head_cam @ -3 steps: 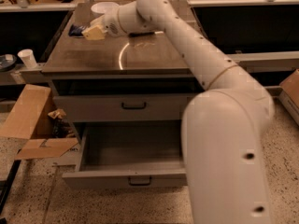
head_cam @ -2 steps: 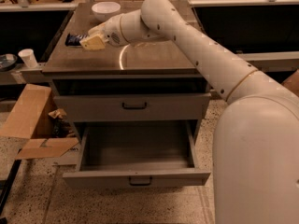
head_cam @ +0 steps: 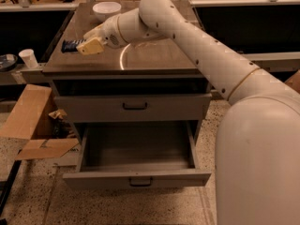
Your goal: Place rxbar blueberry into middle drawer
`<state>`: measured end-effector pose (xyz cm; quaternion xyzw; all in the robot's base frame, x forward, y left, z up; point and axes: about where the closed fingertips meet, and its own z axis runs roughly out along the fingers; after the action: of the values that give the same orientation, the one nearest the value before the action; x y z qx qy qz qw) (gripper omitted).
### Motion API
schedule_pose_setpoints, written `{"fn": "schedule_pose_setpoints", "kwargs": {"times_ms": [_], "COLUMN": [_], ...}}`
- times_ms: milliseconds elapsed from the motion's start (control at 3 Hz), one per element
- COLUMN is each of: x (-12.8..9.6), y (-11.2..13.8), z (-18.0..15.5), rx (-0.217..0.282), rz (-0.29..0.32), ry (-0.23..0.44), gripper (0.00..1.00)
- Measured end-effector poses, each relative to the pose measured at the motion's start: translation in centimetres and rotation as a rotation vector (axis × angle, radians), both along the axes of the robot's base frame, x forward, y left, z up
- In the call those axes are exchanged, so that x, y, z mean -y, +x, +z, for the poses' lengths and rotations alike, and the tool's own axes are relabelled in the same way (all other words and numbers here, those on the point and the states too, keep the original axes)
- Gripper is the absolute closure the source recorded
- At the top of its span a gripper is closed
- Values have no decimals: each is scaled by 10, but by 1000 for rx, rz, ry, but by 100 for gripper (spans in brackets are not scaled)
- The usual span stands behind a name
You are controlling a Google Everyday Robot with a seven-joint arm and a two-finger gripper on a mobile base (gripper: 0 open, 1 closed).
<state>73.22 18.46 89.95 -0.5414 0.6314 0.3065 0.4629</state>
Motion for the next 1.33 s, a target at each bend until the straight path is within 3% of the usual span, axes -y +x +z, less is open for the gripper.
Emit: {"fn": "schedule_pose_setpoints", "kwargs": {"times_ms": [333,667,1000,1333], "x": [-3,-6,-5,-14], "y": [-40,-86,-116,-153], "z": [9,1,-40,-112], "rx": [41,45,-17,-133], "rz": [44,34,-19,-28], "ry": [-32,-26,19,25], "gripper": [100,100,100,100]}}
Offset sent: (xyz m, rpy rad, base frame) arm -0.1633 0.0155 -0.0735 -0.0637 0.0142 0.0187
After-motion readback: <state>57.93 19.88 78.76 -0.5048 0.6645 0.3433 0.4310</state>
